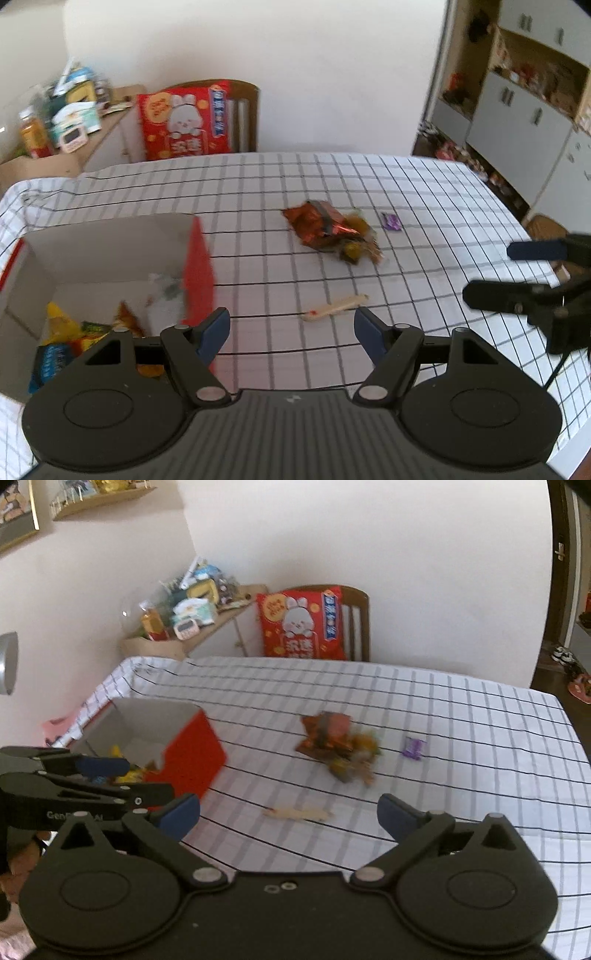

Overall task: Organize snacks
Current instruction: 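Withdraw both grippers from the box toward the remaining snacks, then grasp the wooden stick with the left gripper while the right grasps the clear-wrapped snack, then carry the stick and clear-wrapped snack over the box and lower them inside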

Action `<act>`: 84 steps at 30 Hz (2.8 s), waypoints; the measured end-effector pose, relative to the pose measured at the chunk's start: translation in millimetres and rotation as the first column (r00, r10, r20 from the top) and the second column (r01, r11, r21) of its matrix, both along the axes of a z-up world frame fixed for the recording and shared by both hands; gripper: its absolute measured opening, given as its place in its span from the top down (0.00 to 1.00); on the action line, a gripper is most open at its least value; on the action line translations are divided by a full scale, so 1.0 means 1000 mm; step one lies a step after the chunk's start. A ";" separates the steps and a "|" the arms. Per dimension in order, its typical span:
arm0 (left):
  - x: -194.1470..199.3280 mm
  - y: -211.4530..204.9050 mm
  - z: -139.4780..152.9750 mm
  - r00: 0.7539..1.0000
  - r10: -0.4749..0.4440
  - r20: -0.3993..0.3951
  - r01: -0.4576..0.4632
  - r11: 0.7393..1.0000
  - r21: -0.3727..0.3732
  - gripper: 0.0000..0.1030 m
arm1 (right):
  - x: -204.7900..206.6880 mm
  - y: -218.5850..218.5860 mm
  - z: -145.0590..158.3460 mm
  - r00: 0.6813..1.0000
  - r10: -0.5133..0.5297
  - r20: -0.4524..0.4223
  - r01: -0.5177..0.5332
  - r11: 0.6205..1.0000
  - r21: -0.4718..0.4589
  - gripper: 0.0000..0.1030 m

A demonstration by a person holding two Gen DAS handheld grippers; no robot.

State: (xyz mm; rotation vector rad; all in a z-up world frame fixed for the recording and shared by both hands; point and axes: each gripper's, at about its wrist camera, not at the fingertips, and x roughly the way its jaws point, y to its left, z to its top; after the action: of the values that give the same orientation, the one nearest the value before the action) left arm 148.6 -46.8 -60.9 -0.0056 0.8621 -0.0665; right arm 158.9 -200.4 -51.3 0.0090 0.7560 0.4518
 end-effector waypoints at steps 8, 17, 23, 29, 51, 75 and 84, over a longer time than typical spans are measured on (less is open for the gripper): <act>0.034 -0.034 -0.026 0.996 -0.068 -0.065 0.071 0.997 0.040 0.28 | 0.036 -0.043 -0.022 0.999 -0.018 -0.030 0.017 0.999 -0.035 0.01; 0.074 -0.057 -0.055 0.984 -0.111 -0.138 0.121 0.990 0.067 0.28 | 0.083 -0.050 -0.055 0.996 0.042 -0.081 -0.049 0.995 -0.088 0.07; 0.096 -0.061 -0.077 0.968 -0.144 -0.204 0.159 0.986 0.057 0.28 | 0.110 -0.041 -0.074 0.990 0.093 -0.103 -0.105 0.988 -0.117 0.15; 0.109 -0.062 -0.097 0.952 -0.180 -0.248 0.200 0.978 0.061 0.28 | 0.133 -0.026 -0.093 0.984 0.128 -0.125 -0.144 0.981 -0.132 0.23; 0.120 -0.069 -0.119 0.920 -0.278 -0.276 0.295 0.955 0.020 0.74 | 0.159 0.011 -0.124 0.967 0.223 -0.124 -0.244 0.950 -0.195 0.69; 0.079 -0.055 -0.089 0.968 -0.059 -0.244 0.049 0.998 -0.046 0.90 | 0.103 -0.014 -0.096 0.980 0.129 -0.150 -0.144 0.985 -0.091 0.84; 0.051 -0.044 -0.051 0.982 -0.029 -0.186 0.012 0.996 -0.087 0.90 | 0.065 -0.014 -0.060 0.982 0.126 -0.140 -0.136 0.988 -0.067 0.84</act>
State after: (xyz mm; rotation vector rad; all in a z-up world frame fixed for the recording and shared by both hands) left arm 199.9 -90.7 -111.8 -0.0843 1.0472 -0.1237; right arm 224.4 -214.0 -111.5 -0.0827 0.9105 0.5513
